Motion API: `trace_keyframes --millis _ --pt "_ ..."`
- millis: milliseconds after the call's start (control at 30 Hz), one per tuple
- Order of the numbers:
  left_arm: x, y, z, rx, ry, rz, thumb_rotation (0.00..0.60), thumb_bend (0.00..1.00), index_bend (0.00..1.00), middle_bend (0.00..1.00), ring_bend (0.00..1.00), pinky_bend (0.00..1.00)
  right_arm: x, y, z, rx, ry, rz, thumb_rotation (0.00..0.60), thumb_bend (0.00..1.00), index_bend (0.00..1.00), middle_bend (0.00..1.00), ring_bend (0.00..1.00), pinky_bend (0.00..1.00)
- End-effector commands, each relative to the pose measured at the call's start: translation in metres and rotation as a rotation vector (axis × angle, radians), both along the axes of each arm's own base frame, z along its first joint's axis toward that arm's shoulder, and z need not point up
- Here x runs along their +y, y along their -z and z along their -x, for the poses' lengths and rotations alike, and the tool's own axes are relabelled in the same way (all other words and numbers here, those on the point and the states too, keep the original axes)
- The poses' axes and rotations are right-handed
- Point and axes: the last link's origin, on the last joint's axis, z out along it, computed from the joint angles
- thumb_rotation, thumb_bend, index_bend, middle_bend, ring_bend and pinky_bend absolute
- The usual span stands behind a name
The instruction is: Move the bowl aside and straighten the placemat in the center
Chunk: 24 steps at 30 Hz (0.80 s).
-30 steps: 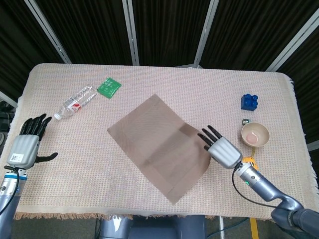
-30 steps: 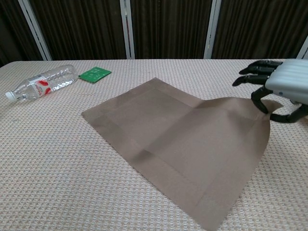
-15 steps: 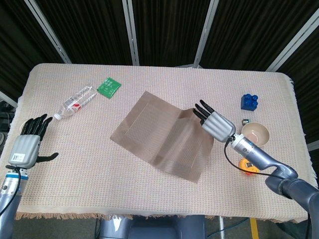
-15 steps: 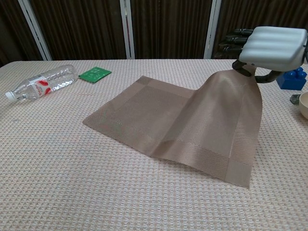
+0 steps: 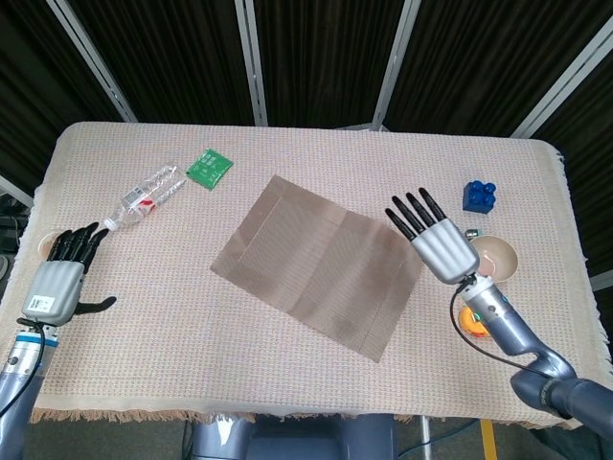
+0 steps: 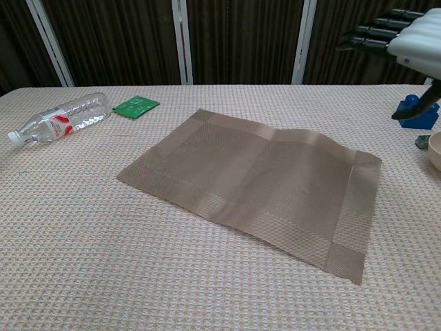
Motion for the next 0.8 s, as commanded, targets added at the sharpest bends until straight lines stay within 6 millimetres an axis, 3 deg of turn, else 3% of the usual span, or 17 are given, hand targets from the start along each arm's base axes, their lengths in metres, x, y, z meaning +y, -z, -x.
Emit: trace_keyframes --millis 33,200,333,567,800 --pt "0.003 0.005 -0.003 0.013 0.026 0.015 0.6 0.12 0.0 0.0 0.0 0.0 0.051 -0.052 0.029 -0.203 0.182 0.037 0.6 0.0 0.0 0.0 0.0 0.0" --pt "0.019 0.017 -0.014 0.052 0.103 0.034 0.6 0.12 0.01 0.0 0.0 0.0 0.09 -0.082 0.056 -0.352 0.328 0.037 0.6 0.0 0.0 0.0 0.0 0.0" --pt "0.039 0.036 -0.025 0.09 0.171 0.077 0.6 0.13 0.11 0.0 0.0 0.0 0.113 -0.093 0.073 -0.44 0.398 0.06 0.6 0.0 0.0 0.0 0.0 0.0" --pt "0.076 0.09 -0.041 0.114 0.247 0.17 0.6 0.17 0.29 0.0 0.0 0.0 0.142 -0.087 0.083 -0.571 0.498 0.066 0.6 0.0 0.0 0.0 0.0 0.0" --pt "0.101 0.134 -0.043 0.132 0.259 0.197 0.6 0.18 0.36 0.0 0.0 0.0 0.155 -0.079 0.083 -0.568 0.527 0.053 0.6 0.0 0.0 0.0 0.0 0.0"
